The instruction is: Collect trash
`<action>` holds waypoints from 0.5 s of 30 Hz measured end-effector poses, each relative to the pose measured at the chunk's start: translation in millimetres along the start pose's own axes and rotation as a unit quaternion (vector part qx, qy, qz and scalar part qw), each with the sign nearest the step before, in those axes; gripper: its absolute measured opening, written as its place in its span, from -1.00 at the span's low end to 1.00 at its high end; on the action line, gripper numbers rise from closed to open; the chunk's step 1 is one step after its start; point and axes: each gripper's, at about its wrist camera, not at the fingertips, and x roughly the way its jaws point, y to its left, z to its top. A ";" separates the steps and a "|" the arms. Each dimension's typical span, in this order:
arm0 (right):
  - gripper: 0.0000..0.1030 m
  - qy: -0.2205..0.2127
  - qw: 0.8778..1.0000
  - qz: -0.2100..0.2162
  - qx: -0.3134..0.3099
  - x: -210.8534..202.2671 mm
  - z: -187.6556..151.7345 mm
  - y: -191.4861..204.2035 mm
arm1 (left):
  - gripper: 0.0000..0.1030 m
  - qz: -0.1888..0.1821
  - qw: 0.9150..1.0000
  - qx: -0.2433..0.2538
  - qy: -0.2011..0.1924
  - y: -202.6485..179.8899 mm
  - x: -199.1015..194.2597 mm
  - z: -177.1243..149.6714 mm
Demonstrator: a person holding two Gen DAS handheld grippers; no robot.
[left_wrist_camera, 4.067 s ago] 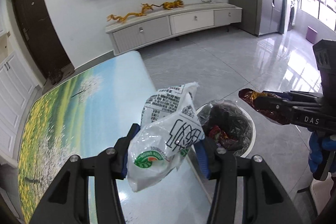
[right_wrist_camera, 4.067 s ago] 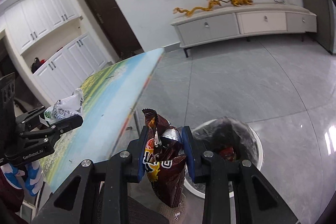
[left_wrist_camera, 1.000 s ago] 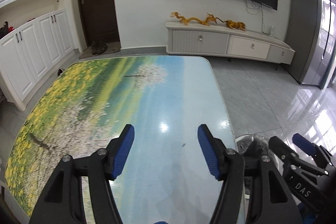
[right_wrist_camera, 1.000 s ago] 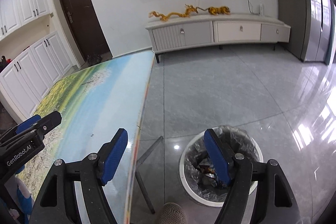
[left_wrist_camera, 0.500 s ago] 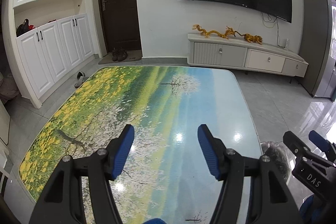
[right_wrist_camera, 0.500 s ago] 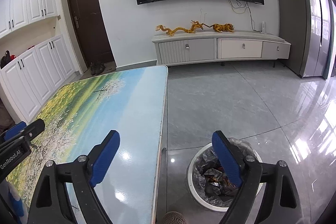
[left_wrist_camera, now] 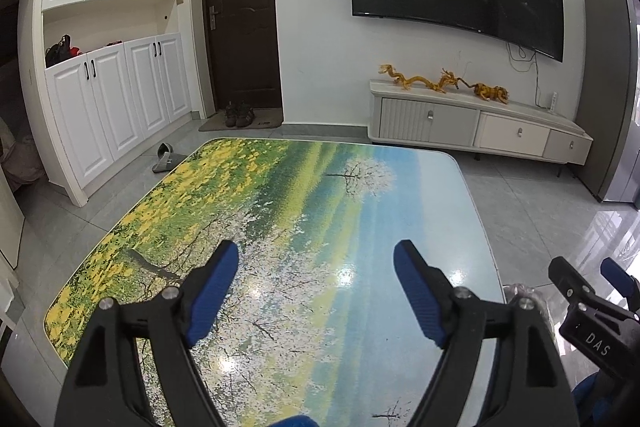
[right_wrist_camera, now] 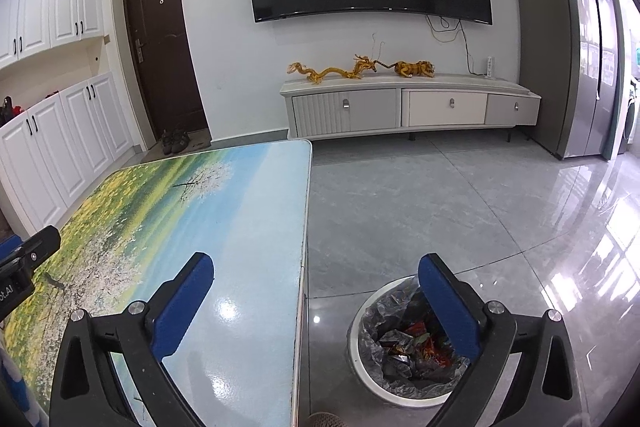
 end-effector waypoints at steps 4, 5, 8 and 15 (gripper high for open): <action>1.00 -0.001 1.000 -0.003 0.005 -0.3 -0.5 -2.8 | 0.64 0.002 1.000 0.000 -0.005 0.9 -3.0 0.1; 1.00 -0.002 1.000 -0.003 0.006 -0.6 -0.8 -3.1 | 0.66 0.003 1.000 0.000 -0.007 0.4 -3.7 0.1; 1.00 -0.002 1.000 -0.004 0.005 -1.3 -1.8 -3.4 | 0.69 0.002 1.000 0.001 -0.009 0.3 -5.4 0.4; 1.00 -0.017 1.000 -0.012 -0.001 -8.1 -2.4 -2.5 | 0.71 0.000 1.000 0.002 -0.009 0.2 -4.1 -0.6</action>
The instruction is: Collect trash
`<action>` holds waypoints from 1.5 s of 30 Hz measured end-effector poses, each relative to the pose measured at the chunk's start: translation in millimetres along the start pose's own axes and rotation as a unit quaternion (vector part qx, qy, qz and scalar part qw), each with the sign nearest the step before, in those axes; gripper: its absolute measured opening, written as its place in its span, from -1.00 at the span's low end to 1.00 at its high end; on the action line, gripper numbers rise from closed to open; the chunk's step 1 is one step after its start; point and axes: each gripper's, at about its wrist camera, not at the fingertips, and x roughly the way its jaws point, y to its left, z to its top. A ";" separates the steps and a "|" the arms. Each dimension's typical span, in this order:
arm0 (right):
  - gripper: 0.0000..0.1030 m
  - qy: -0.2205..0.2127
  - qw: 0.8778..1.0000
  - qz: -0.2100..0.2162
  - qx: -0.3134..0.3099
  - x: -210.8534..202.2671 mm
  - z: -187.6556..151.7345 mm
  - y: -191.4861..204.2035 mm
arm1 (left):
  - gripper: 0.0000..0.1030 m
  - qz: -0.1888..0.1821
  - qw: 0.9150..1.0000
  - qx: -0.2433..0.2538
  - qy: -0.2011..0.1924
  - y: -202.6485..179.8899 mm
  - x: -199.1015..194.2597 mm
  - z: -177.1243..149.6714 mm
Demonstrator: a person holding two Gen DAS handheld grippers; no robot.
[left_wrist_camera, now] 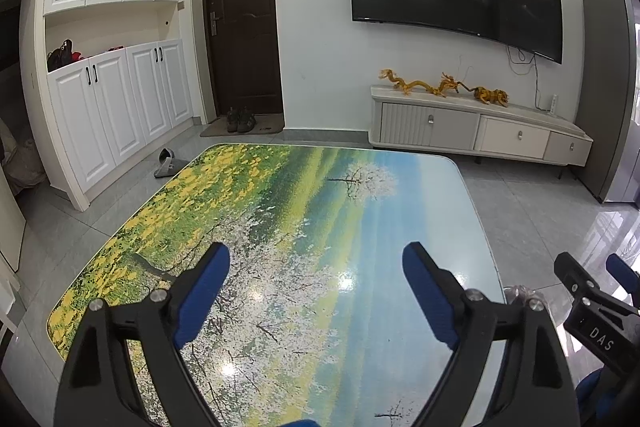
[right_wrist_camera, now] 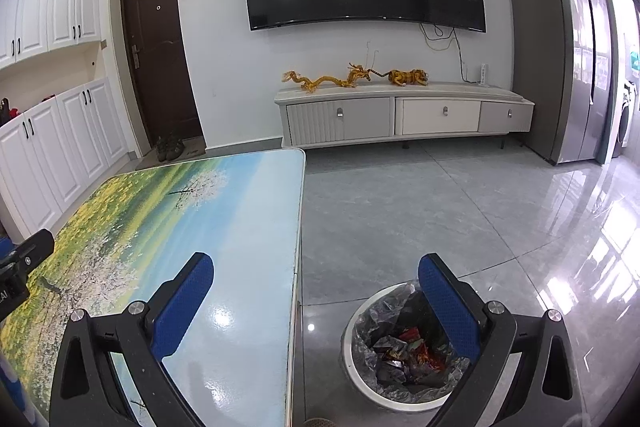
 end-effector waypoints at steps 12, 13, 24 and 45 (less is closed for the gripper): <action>1.00 -0.004 1.000 -0.010 0.001 0.3 -1.5 -3.5 | 0.82 -0.006 1.000 0.000 0.002 -2.6 1.4 -2.1; 1.00 -0.004 1.000 -0.010 0.001 0.4 -1.6 -3.5 | 0.82 -0.006 1.000 0.000 0.003 -3.1 1.4 -2.3; 1.00 -0.002 1.000 -0.011 0.000 2.5 -2.2 -3.9 | 0.84 -0.010 1.000 0.001 0.005 -4.4 4.0 -3.7; 1.00 -0.005 1.000 -0.021 0.002 2.5 -3.7 -3.7 | 0.84 -0.018 1.000 -0.004 0.009 2.5 6.8 -2.7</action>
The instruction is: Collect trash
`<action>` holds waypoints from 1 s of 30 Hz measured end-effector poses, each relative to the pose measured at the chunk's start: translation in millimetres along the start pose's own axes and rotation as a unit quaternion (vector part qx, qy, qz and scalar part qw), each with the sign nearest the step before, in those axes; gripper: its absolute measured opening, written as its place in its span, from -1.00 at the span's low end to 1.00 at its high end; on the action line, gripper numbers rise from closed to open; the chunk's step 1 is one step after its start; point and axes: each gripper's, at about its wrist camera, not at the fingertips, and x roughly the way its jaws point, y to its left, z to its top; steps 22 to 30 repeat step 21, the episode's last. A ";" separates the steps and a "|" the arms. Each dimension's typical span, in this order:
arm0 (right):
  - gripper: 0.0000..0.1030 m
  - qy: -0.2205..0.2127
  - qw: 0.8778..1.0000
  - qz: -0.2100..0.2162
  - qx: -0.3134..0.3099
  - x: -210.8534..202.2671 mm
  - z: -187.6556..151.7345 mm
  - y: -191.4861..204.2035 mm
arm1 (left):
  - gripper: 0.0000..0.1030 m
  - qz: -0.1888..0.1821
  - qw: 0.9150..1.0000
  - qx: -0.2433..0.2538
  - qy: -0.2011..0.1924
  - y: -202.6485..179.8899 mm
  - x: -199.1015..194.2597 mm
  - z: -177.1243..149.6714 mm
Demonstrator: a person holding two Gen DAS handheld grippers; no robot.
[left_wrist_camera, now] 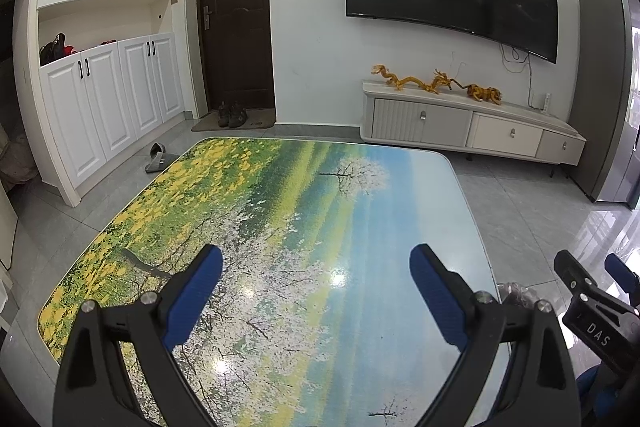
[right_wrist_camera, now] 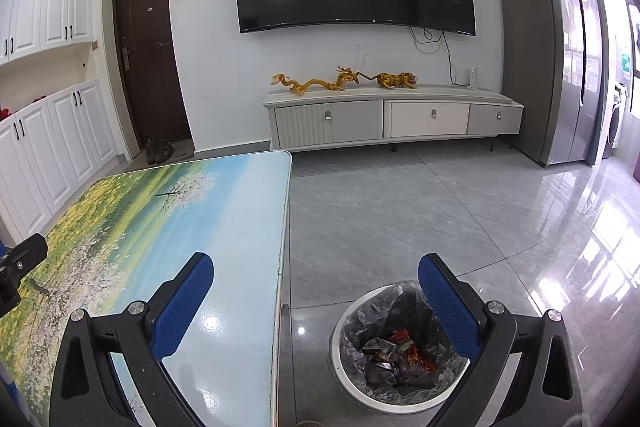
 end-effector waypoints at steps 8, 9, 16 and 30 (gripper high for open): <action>1.00 0.003 1.000 -0.004 0.001 4.1 0.8 0.0 | 0.84 0.001 1.000 -0.003 0.002 3.6 1.7 2.1; 1.00 0.004 1.000 -0.004 0.001 4.1 0.7 0.0 | 0.84 0.000 1.000 -0.003 0.003 4.0 2.0 2.1; 1.00 0.007 1.000 -0.007 0.002 6.2 0.2 0.6 | 0.84 -0.002 1.000 -0.001 0.005 3.8 4.0 2.2; 1.00 0.009 1.000 -0.008 0.003 7.8 -0.2 0.0 | 0.84 -0.006 1.000 -0.006 0.012 6.4 8.2 1.8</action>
